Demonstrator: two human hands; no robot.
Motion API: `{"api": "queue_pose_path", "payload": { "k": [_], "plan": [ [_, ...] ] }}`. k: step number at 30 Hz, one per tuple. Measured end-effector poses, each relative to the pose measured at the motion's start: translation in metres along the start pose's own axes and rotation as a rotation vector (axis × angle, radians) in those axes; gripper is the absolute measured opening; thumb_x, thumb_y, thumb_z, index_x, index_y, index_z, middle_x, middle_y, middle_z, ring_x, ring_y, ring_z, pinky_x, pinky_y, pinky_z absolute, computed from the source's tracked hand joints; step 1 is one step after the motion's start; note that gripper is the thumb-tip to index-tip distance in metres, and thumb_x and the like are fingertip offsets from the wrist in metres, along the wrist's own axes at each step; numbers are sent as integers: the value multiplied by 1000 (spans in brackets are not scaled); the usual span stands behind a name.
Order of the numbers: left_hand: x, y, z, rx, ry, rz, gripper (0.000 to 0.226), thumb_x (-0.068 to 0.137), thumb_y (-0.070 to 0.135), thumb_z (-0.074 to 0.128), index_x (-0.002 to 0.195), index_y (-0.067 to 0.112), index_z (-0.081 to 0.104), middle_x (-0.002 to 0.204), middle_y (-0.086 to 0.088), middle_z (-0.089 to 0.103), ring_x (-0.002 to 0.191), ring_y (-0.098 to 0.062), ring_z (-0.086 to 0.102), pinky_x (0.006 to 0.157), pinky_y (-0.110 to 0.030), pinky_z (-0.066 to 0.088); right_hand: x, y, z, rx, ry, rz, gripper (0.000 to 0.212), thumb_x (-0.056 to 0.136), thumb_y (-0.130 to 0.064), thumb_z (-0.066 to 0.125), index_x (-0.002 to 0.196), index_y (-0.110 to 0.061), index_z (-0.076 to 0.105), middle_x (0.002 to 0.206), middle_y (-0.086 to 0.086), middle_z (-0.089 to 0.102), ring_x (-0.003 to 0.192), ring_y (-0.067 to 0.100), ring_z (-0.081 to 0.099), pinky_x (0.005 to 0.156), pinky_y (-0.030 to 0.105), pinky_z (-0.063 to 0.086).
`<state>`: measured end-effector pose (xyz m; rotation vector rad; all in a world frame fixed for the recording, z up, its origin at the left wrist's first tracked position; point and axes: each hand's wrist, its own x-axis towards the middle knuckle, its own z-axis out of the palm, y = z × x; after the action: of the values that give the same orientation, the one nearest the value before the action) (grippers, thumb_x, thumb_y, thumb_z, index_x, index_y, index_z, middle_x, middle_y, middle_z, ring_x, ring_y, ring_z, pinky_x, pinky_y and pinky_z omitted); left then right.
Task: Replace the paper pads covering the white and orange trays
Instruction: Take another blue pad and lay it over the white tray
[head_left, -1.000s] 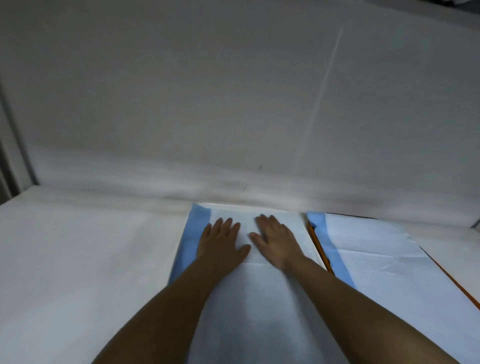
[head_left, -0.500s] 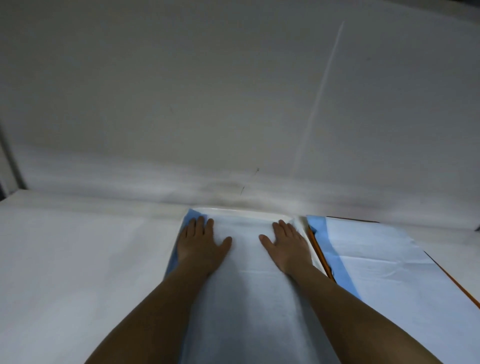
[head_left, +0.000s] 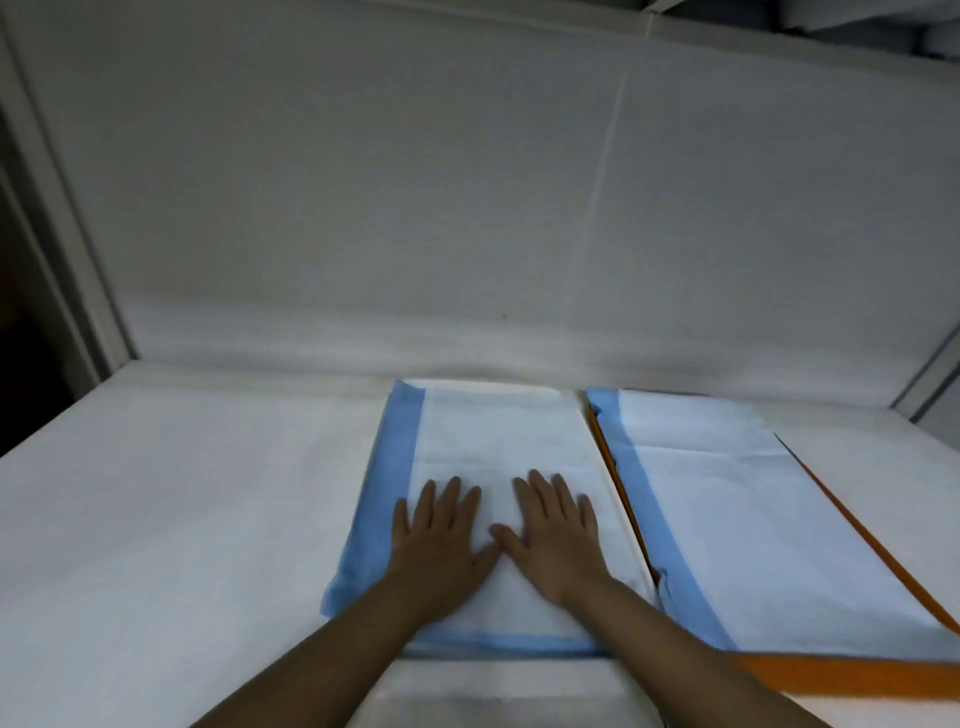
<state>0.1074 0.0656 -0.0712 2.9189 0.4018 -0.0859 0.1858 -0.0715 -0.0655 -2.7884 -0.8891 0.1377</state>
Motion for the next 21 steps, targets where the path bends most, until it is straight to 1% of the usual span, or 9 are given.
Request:
{"api": "queue_pose_path", "payload": {
  "k": [1,3,6,8,12,16,18,19,21],
  "plan": [
    [-10,0,1,7,-34,-21,79,83,71,3,151,31,-6,160,3,-13,146,-22,-14,116,-49,-9,-9,-2,2,-31,-16,-19,130,40,-85,-34,152,-30,3,160,-6,-8,146,18,-14,116,42,-10],
    [-26,-3,-2,13,-68,-51,74,89,70,13,150,34,-7,159,5,-16,146,-22,-17,115,-50,-12,-22,-3,4,-25,-33,-31,134,35,-82,-39,152,-32,0,160,-7,-12,146,17,-16,115,42,-11],
    [-32,-8,-2,32,-31,-30,104,59,88,-17,149,38,-9,159,7,-16,146,-21,-17,115,-51,-11,-27,1,6,13,-31,-36,132,35,-87,-35,151,-34,0,159,-10,-12,146,15,-15,116,40,-10],
    [-33,-8,2,20,-7,-29,126,35,86,-38,149,39,-8,159,8,-15,146,-20,-15,115,-51,-10,-29,3,6,24,-18,-34,129,39,-88,-33,151,-34,2,159,-10,-9,146,13,-13,117,39,-9],
    [-34,-8,3,-1,13,-66,130,31,82,-42,149,39,-6,159,10,-12,147,-19,-12,115,-50,-9,-32,6,4,20,14,-46,125,44,-87,-32,151,-33,7,160,-12,-3,147,12,-8,118,38,-6],
    [-40,-15,0,29,-28,-58,135,28,83,-42,150,36,-8,159,8,-14,147,-19,-13,117,-47,-8,-37,22,-3,15,-44,-54,123,48,-88,-27,152,-31,6,160,-10,-4,147,13,-9,118,36,-5],
    [-50,-19,-9,54,-72,-50,121,44,87,-30,150,32,-9,159,6,-15,147,-18,-12,118,-43,-6,-41,28,-12,-1,-99,-54,108,62,-84,-14,152,-28,3,160,-8,-7,147,15,-9,118,36,-4],
    [-54,-21,-13,93,-77,-31,100,66,82,-17,151,30,-8,160,3,-13,147,-18,-10,119,-42,-5,-42,28,-14,-7,-110,-46,93,77,-79,-1,153,-26,4,160,-6,-7,147,16,-8,118,35,-3],
    [-65,-26,-18,174,-47,23,63,97,53,8,153,24,4,161,-3,0,148,-19,3,119,-43,-1,-48,27,-19,-22,-96,-31,62,99,-51,22,153,-21,9,161,-1,-2,148,19,-2,118,34,3]
  ]
}}
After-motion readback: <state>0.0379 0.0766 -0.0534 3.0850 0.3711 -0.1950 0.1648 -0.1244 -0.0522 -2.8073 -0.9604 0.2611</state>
